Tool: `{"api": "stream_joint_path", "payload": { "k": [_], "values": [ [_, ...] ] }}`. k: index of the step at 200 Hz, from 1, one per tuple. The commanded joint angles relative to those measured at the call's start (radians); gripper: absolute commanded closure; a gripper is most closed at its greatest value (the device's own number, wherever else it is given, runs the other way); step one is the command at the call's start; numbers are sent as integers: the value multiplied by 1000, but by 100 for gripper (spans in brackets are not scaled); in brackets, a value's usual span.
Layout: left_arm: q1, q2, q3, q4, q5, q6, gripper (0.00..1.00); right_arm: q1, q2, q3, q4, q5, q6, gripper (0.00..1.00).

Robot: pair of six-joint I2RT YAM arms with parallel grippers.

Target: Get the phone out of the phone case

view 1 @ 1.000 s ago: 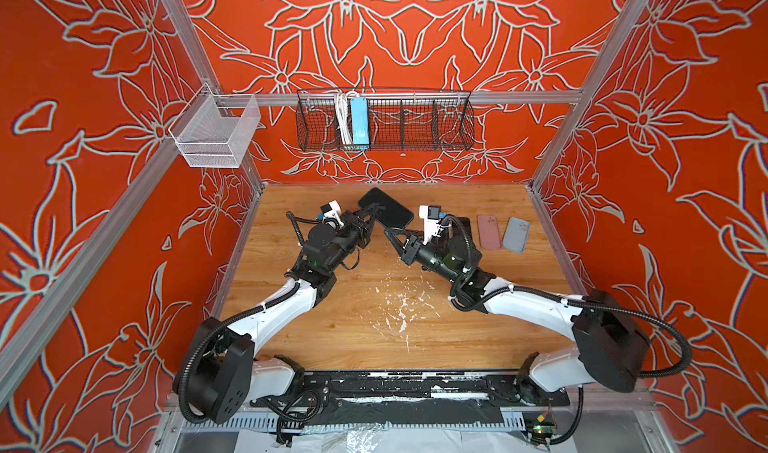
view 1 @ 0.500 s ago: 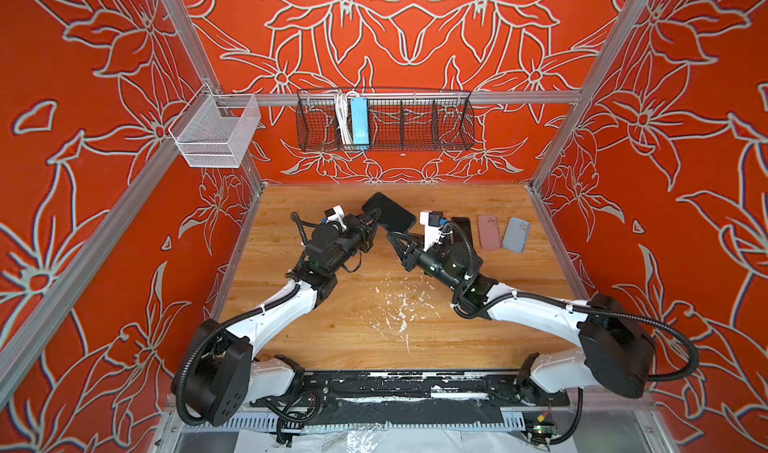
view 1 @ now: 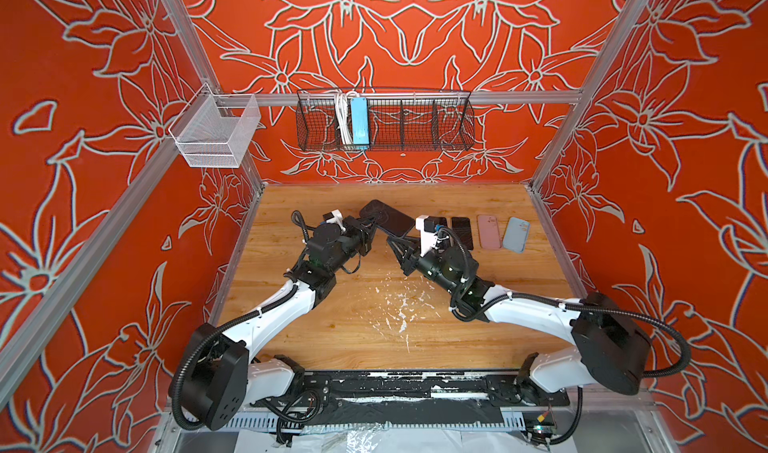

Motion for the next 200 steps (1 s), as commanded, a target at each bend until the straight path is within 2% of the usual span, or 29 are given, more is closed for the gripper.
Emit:
{"api": "stream_joint_path", "payload": {
  "k": [1,63,90,110,127,140,164,200],
  "values": [
    [-3,-59,54,104,28,-17,100,-35,27,-38,-143,133,-80,82],
    [-3,-46,49,147,35,-16,100,-35,-2,-49,-140,106,-50,83],
    [2,-31,78,163,59,46,100,-55,-69,-49,-180,-13,-10,83],
    [25,-22,125,111,119,144,100,-119,-133,-21,-287,-188,23,80],
    [62,-14,172,54,202,254,100,-208,-186,6,-385,-367,31,74],
    [97,-12,225,-57,276,371,100,-256,-221,51,-516,-471,-28,63],
    [152,3,339,-256,423,623,100,-301,-256,166,-808,-558,-189,48],
    [236,77,466,-405,724,846,100,-368,-251,272,-938,-692,-273,29]
  ]
}}
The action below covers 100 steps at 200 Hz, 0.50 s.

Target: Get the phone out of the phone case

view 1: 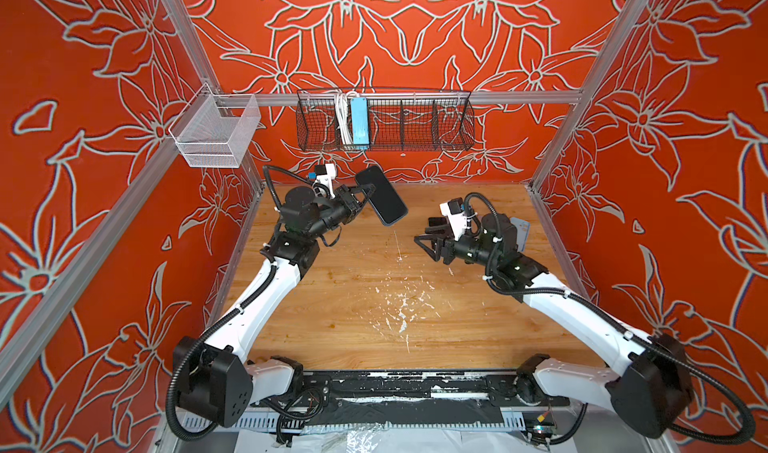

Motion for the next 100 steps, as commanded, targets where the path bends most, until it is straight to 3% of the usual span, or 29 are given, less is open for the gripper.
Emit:
{"api": "stream_joint_path", "payload": {
  "k": [1,7,11,14,34,71,100],
  "values": [
    [35,49,96,-136,272,259,100,-38,-2,66,-184,-163,-112,28],
    [35,63,135,-212,314,331,100,-43,4,86,-206,-172,-118,21],
    [35,74,164,-268,334,381,100,-46,8,101,-222,-177,-127,6],
    [35,81,180,-302,350,413,100,-48,12,112,-235,-185,-137,3],
    [45,105,230,-402,438,547,100,-56,54,211,-354,-216,-219,2],
    [59,114,259,-467,550,687,100,-56,150,380,-559,-293,-348,6],
    [61,143,305,-594,559,796,100,-54,208,475,-695,-340,-433,13]
  ]
}}
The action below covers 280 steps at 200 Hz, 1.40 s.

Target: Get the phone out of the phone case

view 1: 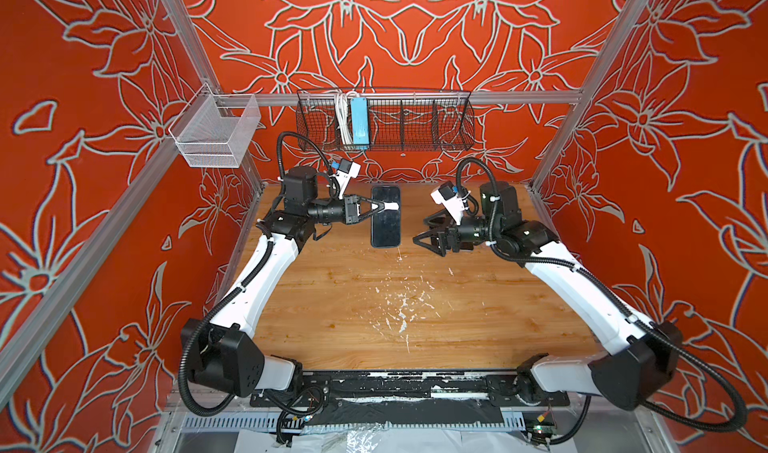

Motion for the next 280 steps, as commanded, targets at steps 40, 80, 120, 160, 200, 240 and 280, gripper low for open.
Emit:
{"api": "stream_joint_path", "payload": {
  "k": [40,80,120,160,200,240,280],
  "values": [
    [7,47,53,-99,120,182,100,10,60,83,-239,-161,-189,26],
    [5,69,52,-16,152,127,100,53,64,72,-248,-127,-204,29],
    [6,67,6,181,211,-9,100,102,92,68,-228,-87,-201,35],
    [5,67,5,197,222,-31,100,126,124,89,-208,-88,-191,38],
    [4,57,-12,194,226,-29,100,150,159,132,-214,-92,-197,43],
    [4,50,-20,193,231,-20,100,162,185,174,-223,-91,-203,50],
    [4,53,-18,194,234,-16,100,164,202,204,-266,-74,-225,61]
  ]
}}
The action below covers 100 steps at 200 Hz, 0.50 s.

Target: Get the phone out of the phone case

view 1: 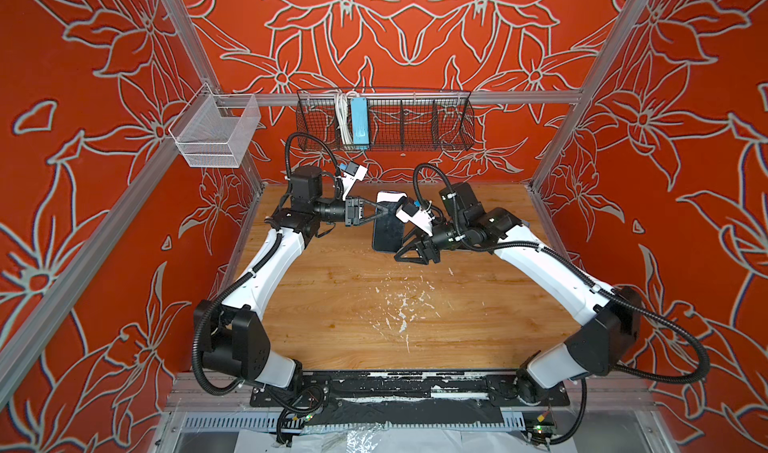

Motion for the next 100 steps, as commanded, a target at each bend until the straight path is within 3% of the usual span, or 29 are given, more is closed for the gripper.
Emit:
{"api": "stream_joint_path", "payload": {
  "k": [1,40,100],
  "values": [
    [2,-23,10,49,41,5,100,8,16,45,-43,0,-54,61],
    [2,-16,15,49,44,5,100,10,18,59,-87,-13,-72,67],
    [2,4,18,63,33,-18,100,30,-7,56,-81,-29,-66,88]
  ]
}}
